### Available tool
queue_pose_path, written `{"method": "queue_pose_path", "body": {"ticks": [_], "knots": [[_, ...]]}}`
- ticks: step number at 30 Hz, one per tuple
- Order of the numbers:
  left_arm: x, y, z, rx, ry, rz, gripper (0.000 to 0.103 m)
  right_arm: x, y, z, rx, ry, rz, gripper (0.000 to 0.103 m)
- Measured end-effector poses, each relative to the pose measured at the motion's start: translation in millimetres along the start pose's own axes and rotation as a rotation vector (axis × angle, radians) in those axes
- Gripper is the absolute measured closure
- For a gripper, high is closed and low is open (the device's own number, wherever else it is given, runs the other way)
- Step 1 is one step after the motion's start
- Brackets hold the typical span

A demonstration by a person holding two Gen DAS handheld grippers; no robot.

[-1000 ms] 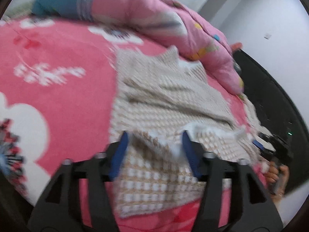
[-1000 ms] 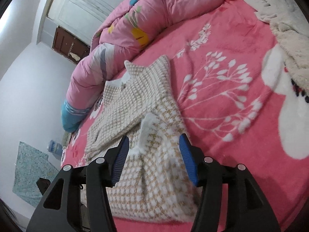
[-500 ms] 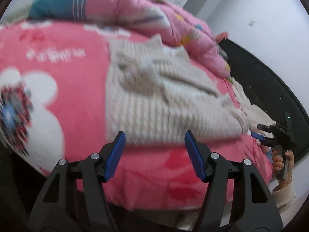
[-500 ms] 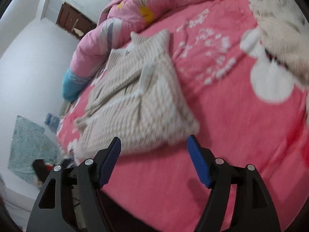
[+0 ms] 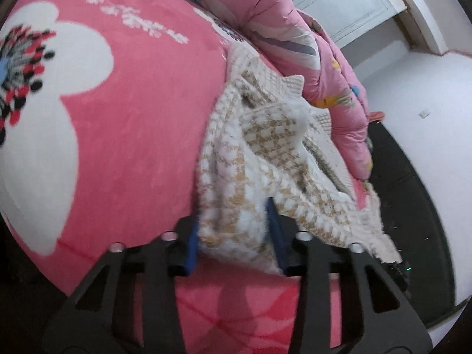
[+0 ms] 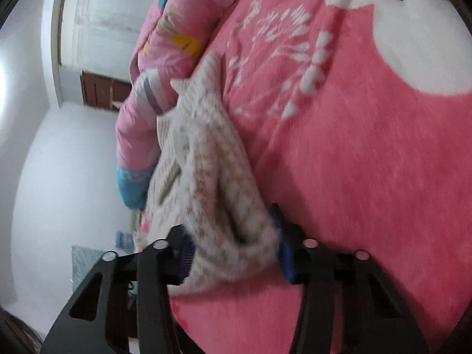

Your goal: Fold large clothes

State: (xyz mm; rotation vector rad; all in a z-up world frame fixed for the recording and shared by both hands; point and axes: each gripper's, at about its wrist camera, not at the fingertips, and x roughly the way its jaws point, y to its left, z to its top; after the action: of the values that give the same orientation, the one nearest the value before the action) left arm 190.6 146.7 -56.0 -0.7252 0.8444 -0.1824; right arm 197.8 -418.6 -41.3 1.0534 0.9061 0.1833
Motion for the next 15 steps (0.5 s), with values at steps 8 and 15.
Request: {"method": "queue_pose_path", "body": {"ticks": [8,15], "knots": [[-60,-47,14,0.202,-0.08,0.016,0.09,-50,74,4,-0.246,-0.056,0.029,0.088],[-96,-13,12,0.115,0.002,-0.064,0.09,-87,87,-22,-0.337,0.057,0.038,0.088]]}}
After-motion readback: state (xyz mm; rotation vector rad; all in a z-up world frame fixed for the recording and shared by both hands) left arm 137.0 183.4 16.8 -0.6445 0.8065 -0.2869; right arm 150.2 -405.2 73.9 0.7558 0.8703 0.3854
